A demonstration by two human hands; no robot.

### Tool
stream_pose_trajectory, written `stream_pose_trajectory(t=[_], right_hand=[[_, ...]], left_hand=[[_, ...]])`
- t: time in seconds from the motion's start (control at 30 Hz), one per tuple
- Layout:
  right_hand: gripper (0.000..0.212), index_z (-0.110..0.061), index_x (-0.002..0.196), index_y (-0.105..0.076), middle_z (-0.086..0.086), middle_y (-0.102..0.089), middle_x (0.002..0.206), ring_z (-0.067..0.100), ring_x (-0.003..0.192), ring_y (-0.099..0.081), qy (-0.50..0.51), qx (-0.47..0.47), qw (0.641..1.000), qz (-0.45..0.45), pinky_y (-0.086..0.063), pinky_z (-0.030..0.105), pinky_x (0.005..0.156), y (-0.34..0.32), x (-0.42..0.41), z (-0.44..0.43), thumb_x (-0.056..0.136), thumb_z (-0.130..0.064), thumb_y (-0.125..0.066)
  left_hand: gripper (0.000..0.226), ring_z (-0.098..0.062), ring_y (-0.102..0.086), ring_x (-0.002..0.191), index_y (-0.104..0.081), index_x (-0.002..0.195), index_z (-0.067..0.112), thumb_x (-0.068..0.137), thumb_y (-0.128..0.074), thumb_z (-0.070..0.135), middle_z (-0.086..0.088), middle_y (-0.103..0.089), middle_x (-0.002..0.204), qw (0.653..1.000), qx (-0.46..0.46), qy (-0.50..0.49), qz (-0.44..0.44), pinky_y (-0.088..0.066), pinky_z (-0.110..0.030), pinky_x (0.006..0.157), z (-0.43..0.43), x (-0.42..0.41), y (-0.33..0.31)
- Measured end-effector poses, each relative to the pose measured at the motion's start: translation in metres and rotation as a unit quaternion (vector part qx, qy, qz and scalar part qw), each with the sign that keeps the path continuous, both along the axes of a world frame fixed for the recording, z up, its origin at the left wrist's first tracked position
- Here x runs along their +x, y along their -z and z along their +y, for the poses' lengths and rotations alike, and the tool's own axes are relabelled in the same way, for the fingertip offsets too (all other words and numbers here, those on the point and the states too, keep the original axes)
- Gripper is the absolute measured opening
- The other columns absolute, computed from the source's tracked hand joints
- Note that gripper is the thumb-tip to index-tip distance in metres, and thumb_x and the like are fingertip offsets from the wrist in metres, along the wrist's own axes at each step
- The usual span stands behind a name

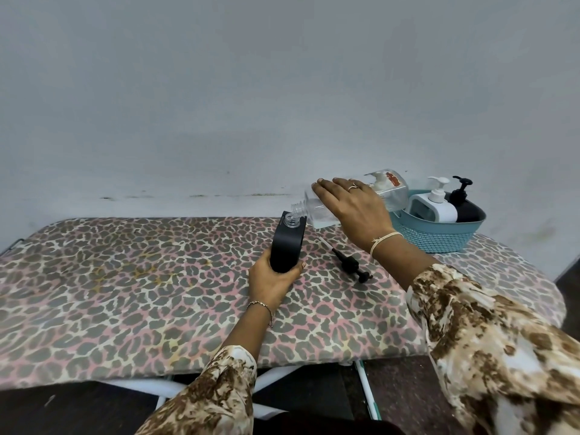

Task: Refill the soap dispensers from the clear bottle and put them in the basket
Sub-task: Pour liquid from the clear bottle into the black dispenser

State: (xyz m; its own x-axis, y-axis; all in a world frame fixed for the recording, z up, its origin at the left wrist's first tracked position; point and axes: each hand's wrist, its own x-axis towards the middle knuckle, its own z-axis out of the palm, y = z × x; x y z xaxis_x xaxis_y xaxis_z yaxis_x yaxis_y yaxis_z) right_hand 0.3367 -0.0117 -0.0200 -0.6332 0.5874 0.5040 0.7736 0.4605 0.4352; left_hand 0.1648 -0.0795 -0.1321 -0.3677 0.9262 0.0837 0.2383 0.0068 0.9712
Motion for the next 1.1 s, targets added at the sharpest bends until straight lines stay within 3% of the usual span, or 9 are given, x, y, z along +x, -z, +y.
stream_pose_trajectory(t=[0.2,0.37,0.6,0.8,1.0,1.1], right_hand=[[0.069,-0.011,0.136,-0.050,0.012,-0.058,0.134,0.032,0.115,-0.060,-0.003,0.006,1.000,-0.010,-0.048,0.042,0.094,-0.0009,0.0001,0.0015,0.072,0.009,-0.065],[0.068,-0.011,0.134,-0.052,0.011,-0.059,0.133,0.032,0.113,-0.061,-0.010,0.018,1.000,-0.010,-0.048,0.042,0.093,-0.0017,0.0000,0.0014,0.070,0.009,-0.066],[0.067,-0.010,0.132,-0.054,0.011,-0.060,0.131,0.031,0.113,-0.061,-0.016,0.027,0.999,-0.014,-0.049,0.040,0.092,-0.0035,0.0007,0.0020,0.069,0.009,-0.066],[0.069,-0.010,0.133,-0.053,0.011,-0.060,0.132,0.032,0.113,-0.061,-0.011,0.021,1.000,-0.015,-0.049,0.041,0.092,-0.0034,0.0003,0.0023,0.069,0.010,-0.067],[0.069,-0.011,0.134,-0.052,0.011,-0.059,0.133,0.031,0.114,-0.060,-0.005,0.023,1.000,-0.021,-0.049,0.040,0.092,-0.0064,0.0024,0.0017,0.069,0.008,-0.067],[0.066,-0.010,0.134,-0.052,0.011,-0.059,0.133,0.032,0.114,-0.060,-0.006,0.022,0.999,-0.022,-0.049,0.042,0.092,-0.0063,0.0026,0.0019,0.072,0.008,-0.062]], left_hand=[[0.048,-0.016,-0.067,0.093,-0.058,0.100,0.030,0.064,-0.088,0.027,0.002,-0.069,0.102,1.000,-0.001,0.000,-0.004,-0.057,-0.035,0.084,0.0027,-0.0010,0.0033],[0.047,-0.021,-0.069,0.090,-0.058,0.099,0.032,0.063,-0.088,0.029,0.003,-0.069,0.100,1.000,-0.004,0.002,-0.004,-0.059,-0.044,0.080,0.0026,-0.0024,0.0040],[0.051,-0.016,-0.065,0.100,-0.060,0.108,0.021,0.065,-0.088,0.023,0.003,-0.067,0.104,1.000,0.006,0.008,-0.013,-0.054,-0.034,0.093,0.0026,-0.0020,0.0030],[0.054,-0.016,-0.063,0.100,-0.060,0.113,0.016,0.067,-0.087,0.021,-0.001,-0.068,0.109,1.000,0.005,0.011,-0.019,-0.052,-0.030,0.093,0.0015,-0.0008,0.0005],[0.052,-0.019,-0.065,0.099,-0.060,0.112,0.018,0.067,-0.087,0.021,0.000,-0.067,0.107,1.000,0.001,0.008,-0.022,-0.056,-0.037,0.090,-0.0004,-0.0007,-0.0013],[0.049,-0.017,-0.064,0.098,-0.058,0.109,0.020,0.068,-0.086,0.019,-0.001,-0.067,0.108,1.000,0.009,0.011,-0.026,-0.055,-0.034,0.090,-0.0015,-0.0006,-0.0029]])
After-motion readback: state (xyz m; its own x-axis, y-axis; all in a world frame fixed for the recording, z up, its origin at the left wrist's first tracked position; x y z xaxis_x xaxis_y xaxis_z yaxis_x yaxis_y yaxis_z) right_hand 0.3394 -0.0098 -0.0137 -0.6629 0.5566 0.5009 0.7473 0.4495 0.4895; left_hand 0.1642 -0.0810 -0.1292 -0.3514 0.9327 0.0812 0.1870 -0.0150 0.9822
